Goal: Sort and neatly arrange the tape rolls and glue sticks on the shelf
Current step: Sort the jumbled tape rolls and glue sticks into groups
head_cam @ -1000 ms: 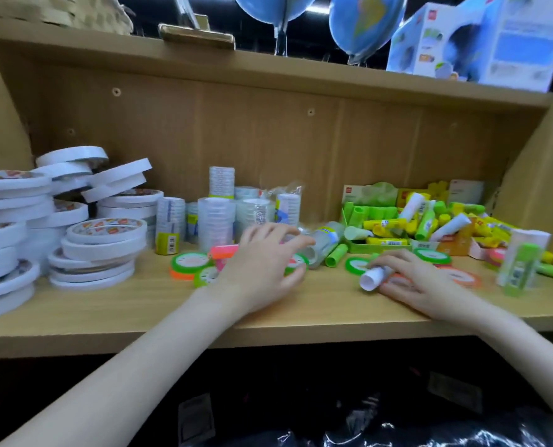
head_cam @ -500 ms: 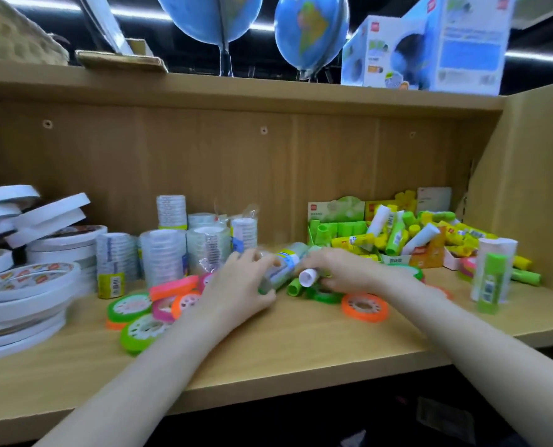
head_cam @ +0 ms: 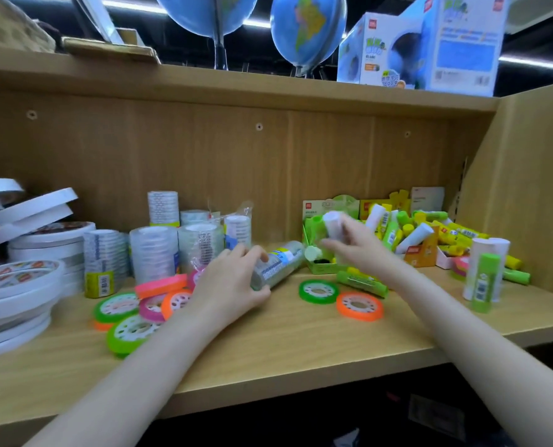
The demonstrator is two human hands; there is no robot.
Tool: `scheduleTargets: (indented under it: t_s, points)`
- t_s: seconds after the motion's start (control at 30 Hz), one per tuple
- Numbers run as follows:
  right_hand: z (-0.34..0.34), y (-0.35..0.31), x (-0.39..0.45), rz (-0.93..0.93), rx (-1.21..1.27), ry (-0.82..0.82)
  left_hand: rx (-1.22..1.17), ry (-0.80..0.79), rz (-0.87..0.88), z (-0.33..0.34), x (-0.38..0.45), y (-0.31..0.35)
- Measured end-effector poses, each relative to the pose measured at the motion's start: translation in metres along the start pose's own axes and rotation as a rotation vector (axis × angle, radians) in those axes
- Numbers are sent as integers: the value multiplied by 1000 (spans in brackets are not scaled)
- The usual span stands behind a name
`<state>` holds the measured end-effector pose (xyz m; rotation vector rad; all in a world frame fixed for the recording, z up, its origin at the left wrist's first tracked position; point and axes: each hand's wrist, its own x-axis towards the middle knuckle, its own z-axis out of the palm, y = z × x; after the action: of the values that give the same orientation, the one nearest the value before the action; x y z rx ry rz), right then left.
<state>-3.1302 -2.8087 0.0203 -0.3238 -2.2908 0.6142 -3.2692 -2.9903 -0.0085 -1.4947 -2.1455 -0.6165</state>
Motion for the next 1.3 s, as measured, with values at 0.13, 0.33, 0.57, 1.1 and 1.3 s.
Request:
scheduleTargets:
  t_s: [0.13, 0.33, 0.57, 1.1, 1.3]
  points:
    - [-30, 13, -6, 266, 288, 171, 27, 81, 88, -1, 3, 8]
    - [-61, 35, -14, 382, 159, 392, -133, -66, 331, 15, 23, 60]
    - [-59, 41, -26, 438, 348, 277, -241, -357, 338, 45, 64, 99]
    - [-39, 60, -15, 427, -125, 163, -66, -706, 207, 41, 102, 91]
    - [-45, 52, -25, 431, -173, 176, -37, -647, 185, 44, 105, 99]
